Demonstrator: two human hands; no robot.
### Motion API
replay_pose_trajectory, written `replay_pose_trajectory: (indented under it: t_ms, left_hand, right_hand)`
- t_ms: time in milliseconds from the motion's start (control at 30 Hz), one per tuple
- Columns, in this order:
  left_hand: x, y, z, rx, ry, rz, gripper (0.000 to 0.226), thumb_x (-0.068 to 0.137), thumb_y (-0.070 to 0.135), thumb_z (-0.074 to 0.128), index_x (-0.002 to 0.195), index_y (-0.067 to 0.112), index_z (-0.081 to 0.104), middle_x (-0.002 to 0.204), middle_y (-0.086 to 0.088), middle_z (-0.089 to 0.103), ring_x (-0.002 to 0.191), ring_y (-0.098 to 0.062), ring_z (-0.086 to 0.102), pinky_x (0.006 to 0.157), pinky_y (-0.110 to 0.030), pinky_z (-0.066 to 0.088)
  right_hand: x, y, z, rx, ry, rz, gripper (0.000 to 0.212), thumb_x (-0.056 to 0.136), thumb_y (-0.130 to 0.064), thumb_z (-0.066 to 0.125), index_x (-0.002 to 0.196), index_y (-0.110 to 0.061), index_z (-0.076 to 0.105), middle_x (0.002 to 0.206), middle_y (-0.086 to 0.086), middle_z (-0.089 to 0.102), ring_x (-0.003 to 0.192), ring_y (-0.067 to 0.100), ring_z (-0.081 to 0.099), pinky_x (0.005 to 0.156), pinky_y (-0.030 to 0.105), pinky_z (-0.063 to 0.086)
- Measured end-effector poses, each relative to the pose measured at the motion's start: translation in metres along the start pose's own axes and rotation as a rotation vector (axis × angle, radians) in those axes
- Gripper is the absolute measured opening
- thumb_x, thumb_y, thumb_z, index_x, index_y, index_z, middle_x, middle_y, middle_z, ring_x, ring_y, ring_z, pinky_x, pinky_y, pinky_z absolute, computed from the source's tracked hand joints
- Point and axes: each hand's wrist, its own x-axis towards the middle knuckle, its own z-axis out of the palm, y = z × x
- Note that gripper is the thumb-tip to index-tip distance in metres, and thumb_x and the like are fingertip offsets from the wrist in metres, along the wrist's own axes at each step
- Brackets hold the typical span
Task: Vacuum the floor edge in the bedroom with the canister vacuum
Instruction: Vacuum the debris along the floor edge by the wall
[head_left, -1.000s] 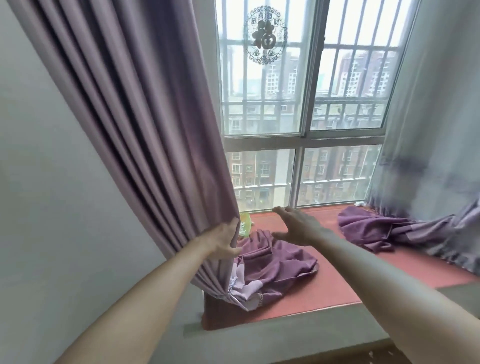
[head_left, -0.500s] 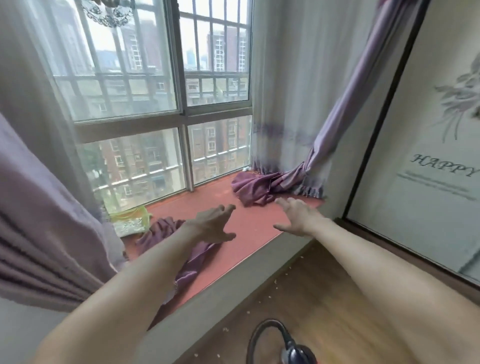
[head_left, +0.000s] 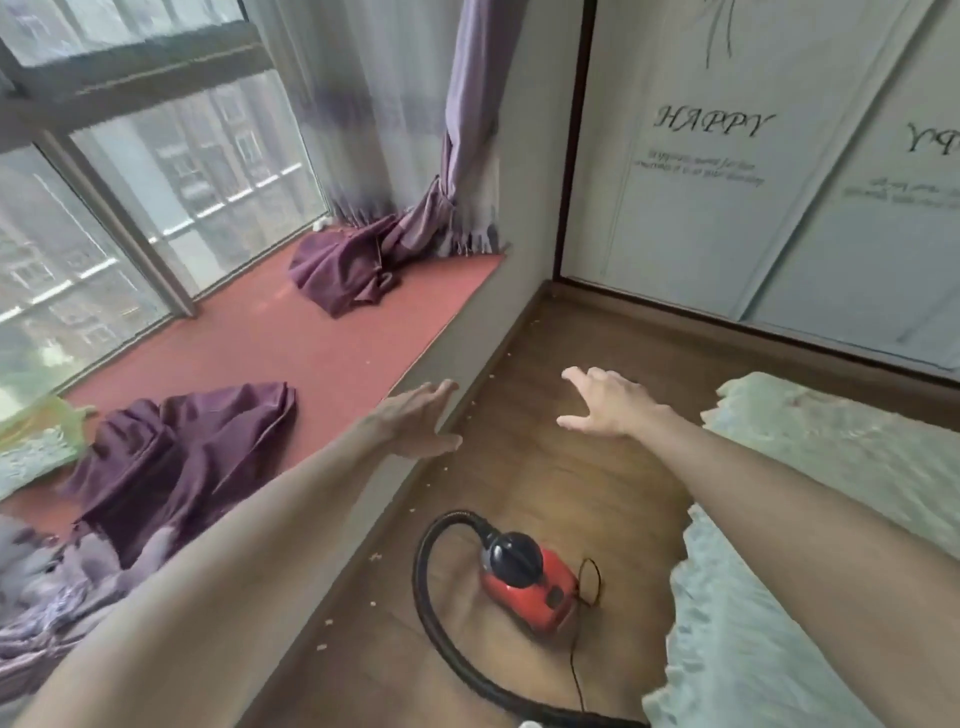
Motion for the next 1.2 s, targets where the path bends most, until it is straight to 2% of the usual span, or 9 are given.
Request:
replay_pose_trajectory:
  t_ms: [200,333,467,633,800,933,1067,1200]
  left_hand:
    - [0.060,0.031,0.081,-0.003,-0.154,0.035,0.082,0.086,0.054,0.058,0.151,0.018,0.024,0.135,-0.011,0.051,0.123,-0.032,0.055,0.098,-0.047,0.049]
    - [0.088,0.046,0.140,-0.014,-0.271,0.042,0.077,0.088,0.051,0.061,0.148,0.016,0.027,0.126,-0.010,0.053,0.117,-0.033,0.058,0.095,-0.046,0.049]
    - [0.108,0.062,0.201,-0.030,-0.386,0.058,0.072,0.089,0.046,0.061,0.146,0.015,0.031,0.130,-0.012,0.054,0.117,-0.036,0.058,0.093,-0.045,0.049]
    - [0.122,0.065,0.282,-0.006,-0.538,0.115,0.073,0.088,0.043,0.059,0.147,0.013,0.027,0.133,-0.015,0.052,0.123,-0.037,0.055,0.099,-0.048,0.047]
    - [0.134,0.057,0.352,0.041,-0.683,0.165,0.071,0.091,0.047,0.060,0.145,0.014,0.027,0.128,-0.014,0.053,0.119,-0.036,0.056,0.097,-0.046,0.047]
    - [0.144,0.042,0.389,0.035,-0.753,0.185,0.076,0.090,0.049,0.058,0.148,0.014,0.024,0.136,-0.012,0.050,0.124,-0.033,0.054,0.099,-0.046,0.046]
    - [0.155,0.025,0.419,0.021,-0.794,0.205,0.074,0.090,0.050,0.058,0.146,0.015,0.025,0.128,-0.010,0.052,0.115,-0.032,0.057,0.095,-0.047,0.048]
    - [0.166,0.008,0.454,0.047,-0.841,0.247,0.072,0.091,0.048,0.058,0.146,0.017,0.025,0.124,-0.008,0.053,0.110,-0.031,0.058,0.093,-0.046,0.049]
  right_hand:
    - [0.002,0.084,0.085,0.115,-0.145,0.143,0.072,0.090,-0.057,0.060,0.146,-0.021,0.033,0.132,0.011,0.052,0.125,0.033,0.049,0.098,0.050,0.048]
    - [-0.008,0.118,0.147,0.187,-0.247,0.213,0.072,0.093,-0.053,0.059,0.149,-0.018,0.031,0.138,0.013,0.049,0.128,0.034,0.048,0.098,0.042,0.045]
    - [-0.022,0.135,0.218,0.256,-0.347,0.272,0.071,0.093,-0.053,0.058,0.149,-0.017,0.030,0.141,0.014,0.048,0.129,0.033,0.048,0.096,0.042,0.045]
    - [-0.037,0.133,0.304,0.360,-0.467,0.331,0.069,0.095,-0.050,0.058,0.148,-0.016,0.031,0.141,0.015,0.048,0.129,0.033,0.048,0.096,0.040,0.044]
    - [-0.048,0.117,0.380,0.509,-0.547,0.424,0.068,0.095,-0.049,0.059,0.148,-0.017,0.031,0.142,0.014,0.048,0.126,0.032,0.050,0.094,0.041,0.048]
    - [-0.054,0.104,0.426,0.642,-0.560,0.559,0.070,0.094,-0.052,0.058,0.149,-0.020,0.030,0.144,0.013,0.047,0.127,0.033,0.050,0.095,0.043,0.048]
    - [-0.056,0.092,0.464,0.755,-0.553,0.682,0.070,0.092,-0.055,0.059,0.147,-0.021,0.032,0.138,0.013,0.051,0.125,0.030,0.053,0.099,0.046,0.048]
    - [-0.056,0.077,0.502,0.795,-0.548,0.764,0.066,0.092,-0.055,0.058,0.145,-0.021,0.035,0.127,0.009,0.055,0.119,0.028,0.055,0.097,0.046,0.049]
